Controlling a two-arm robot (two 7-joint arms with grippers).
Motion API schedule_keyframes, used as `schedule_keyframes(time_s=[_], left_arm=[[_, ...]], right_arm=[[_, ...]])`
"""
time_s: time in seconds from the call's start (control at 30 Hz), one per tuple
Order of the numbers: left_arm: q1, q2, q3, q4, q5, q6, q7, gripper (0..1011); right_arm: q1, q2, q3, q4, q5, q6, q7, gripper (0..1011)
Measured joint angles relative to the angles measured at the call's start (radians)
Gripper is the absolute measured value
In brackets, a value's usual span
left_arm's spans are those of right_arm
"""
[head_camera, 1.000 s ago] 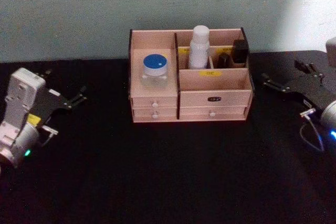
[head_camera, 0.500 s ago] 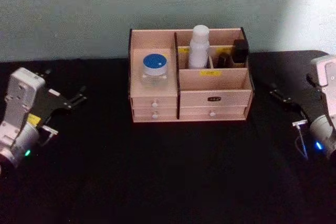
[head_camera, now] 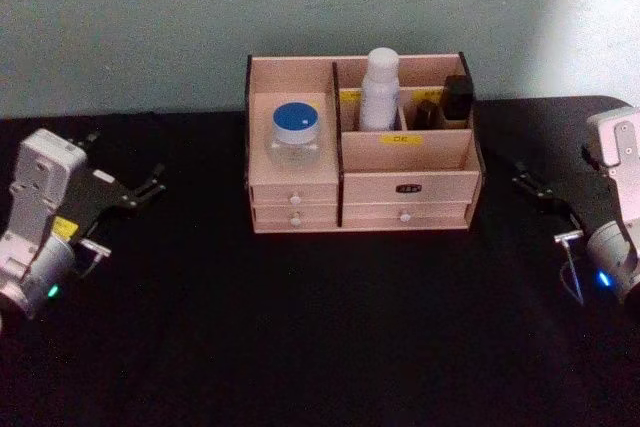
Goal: Pick up the facial cleanser and watermelon frost from the table and place them into the tiered storage box.
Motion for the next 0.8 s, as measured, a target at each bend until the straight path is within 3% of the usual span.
schedule_keyframes(time_s=[0.8], left_arm=[[0.000,0.000,0.000,0.000,0.000,0.000,0.000,1001]], right_arm=[[-0.001,0.000,-0.001,-0.002,-0.001,-0.002,-0.005,1000]])
